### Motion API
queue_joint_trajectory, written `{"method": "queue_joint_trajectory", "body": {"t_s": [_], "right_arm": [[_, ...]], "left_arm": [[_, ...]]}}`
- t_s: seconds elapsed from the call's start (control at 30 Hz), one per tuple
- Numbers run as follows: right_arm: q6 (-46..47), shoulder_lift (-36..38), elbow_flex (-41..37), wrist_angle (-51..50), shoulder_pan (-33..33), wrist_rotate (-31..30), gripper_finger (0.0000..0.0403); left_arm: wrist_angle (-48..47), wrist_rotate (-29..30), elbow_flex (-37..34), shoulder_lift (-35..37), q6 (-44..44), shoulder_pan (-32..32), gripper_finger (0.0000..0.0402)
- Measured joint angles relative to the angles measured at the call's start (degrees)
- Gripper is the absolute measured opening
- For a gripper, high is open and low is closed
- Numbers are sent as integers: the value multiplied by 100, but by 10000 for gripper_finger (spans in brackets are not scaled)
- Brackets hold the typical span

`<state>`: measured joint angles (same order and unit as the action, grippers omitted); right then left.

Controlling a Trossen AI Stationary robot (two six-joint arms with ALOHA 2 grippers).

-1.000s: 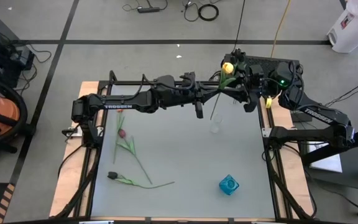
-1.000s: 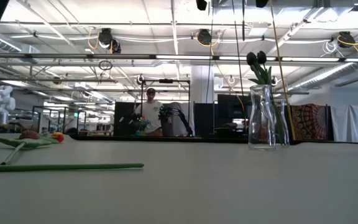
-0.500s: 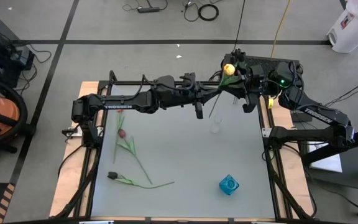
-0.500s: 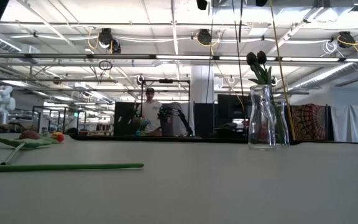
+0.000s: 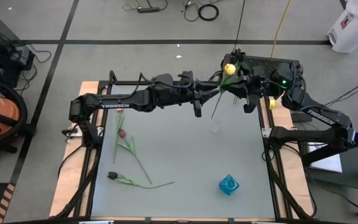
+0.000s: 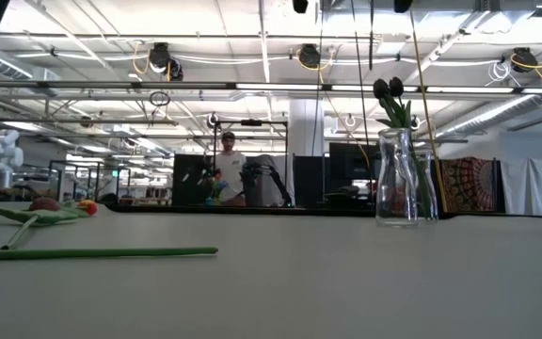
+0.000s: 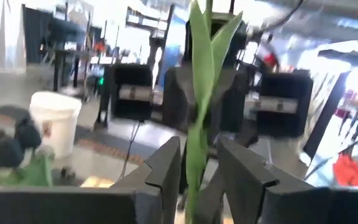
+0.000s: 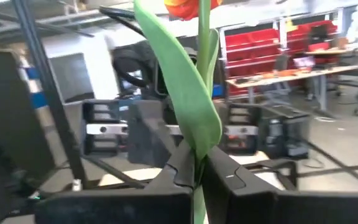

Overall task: Sort flowers into vase by color
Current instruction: Put the bottom yellow tulip into the bottom transparent vase

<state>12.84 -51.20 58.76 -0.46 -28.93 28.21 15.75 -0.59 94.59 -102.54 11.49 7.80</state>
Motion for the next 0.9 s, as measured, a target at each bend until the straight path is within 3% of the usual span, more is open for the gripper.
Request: {"method": "queue_joint_trajectory", "body": {"t_s": [0.2, 0.4, 0.63, 0.9], "right_arm": [[-196, 391, 0, -477, -219, -271, 1], [-425, 667, 0, -1378, -338, -291, 0], [-1023, 610, 0, -1713, -338, -644, 0], [-1068, 313, 0, -1666, -323, -745, 0]], "left_arm": [[-1090, 143, -2, 289, -29, 84, 116], [-1564, 305, -2, 456, -134, 253, 116], [-1669, 329, -4, 475, -176, 424, 116], [-1686, 340, -9, 475, -149, 420, 116]]}}
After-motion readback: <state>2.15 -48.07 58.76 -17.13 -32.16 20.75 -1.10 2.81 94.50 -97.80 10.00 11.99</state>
